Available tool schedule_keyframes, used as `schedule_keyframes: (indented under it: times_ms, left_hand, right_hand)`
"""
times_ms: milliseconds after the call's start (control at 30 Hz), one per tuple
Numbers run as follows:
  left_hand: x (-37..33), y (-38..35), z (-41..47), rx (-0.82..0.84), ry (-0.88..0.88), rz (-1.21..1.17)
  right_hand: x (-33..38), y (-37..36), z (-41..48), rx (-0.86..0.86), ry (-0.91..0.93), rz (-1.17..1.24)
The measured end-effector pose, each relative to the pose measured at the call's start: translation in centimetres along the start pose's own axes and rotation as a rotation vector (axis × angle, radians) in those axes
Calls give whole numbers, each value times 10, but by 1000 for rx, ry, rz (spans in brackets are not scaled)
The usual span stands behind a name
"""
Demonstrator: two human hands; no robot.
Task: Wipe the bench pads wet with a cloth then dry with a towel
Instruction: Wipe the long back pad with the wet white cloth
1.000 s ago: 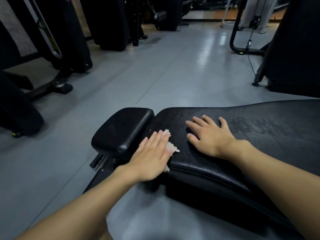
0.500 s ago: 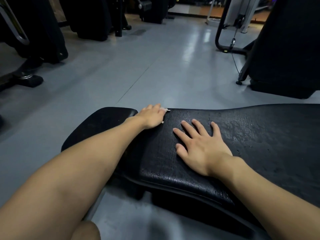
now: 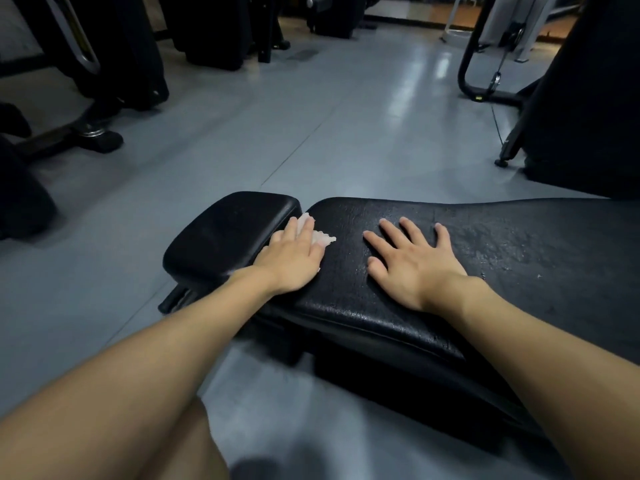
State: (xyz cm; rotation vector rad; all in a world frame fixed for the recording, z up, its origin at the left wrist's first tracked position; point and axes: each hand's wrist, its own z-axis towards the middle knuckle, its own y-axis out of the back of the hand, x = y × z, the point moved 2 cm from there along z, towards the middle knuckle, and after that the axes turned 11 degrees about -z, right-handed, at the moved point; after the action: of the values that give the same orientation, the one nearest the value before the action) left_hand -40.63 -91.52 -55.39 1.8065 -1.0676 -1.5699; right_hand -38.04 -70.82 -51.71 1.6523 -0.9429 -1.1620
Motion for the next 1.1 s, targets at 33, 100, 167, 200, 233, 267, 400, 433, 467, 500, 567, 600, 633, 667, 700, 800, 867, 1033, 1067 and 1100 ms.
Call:
schedule_keyframes:
  times_ms: [33,100,167,200,233,267,400,433,467,500,567,600,633,667,700,800,867,1033,1067,1100]
  left_hand:
    - [1,0,-11,-7,0,-1]
    - [4,0,-32,-23,-8,5]
    - [7,-4,-50,-45,-16,38]
    - [8,-6,-57,-63,-25,69]
    - [9,-8,-63,-87,-41,102]
    - [9,-9,-65,-105,-54,126]
    - [1,-7,-39,-68,-60,146]
    - [-4,-6,-27,-49,-71,164]
    - [-9,-6,-13,-34,-87,185]
    - [-15,-6,1,-21,-106,200]
    - [-30,-7,27,1,-145,213]
    - [-37,-7,37,16,-171,210]
    - [-43,-6,45,38,-201,197]
    - [-47,-4,49,63,-234,171]
    - [-48,-1,51,82,-266,129]
    - [-38,14,44,2,-349,-19]
    - [-23,28,33,-143,-330,-57]
    - [16,45,12,-92,-271,-163]
    - [20,46,10,-82,-278,-172]
    - [22,47,9,-82,-288,-172]
  right_hand:
    - [0,0,-1,0,-1,0]
    - [0,0,-2,5,-6,-2]
    - [0,1,-3,11,-11,-3]
    - [1,0,-4,15,-11,-7]
    - [2,0,-5,16,-12,-9]
    - [2,-1,-6,14,-15,-10]
    - [4,-1,-8,4,-33,-29]
    - [5,-1,-9,10,-36,-33]
    - [5,-1,-9,15,-40,-33]
    - [5,-2,-10,14,-46,-32]
    - [5,0,-9,5,-57,-34]
    - [5,1,-9,2,-64,-33]
    - [5,2,-9,0,-69,-28]
    - [7,3,-10,1,-71,-21]
    - [8,5,-11,9,-70,-23]
    - [9,14,-8,-2,-91,-41]
    - [15,27,5,-109,-159,-14]
    - [56,46,81,-175,-57,320]
    - [63,42,95,-112,-46,301]
    - [70,35,108,-45,-46,250]
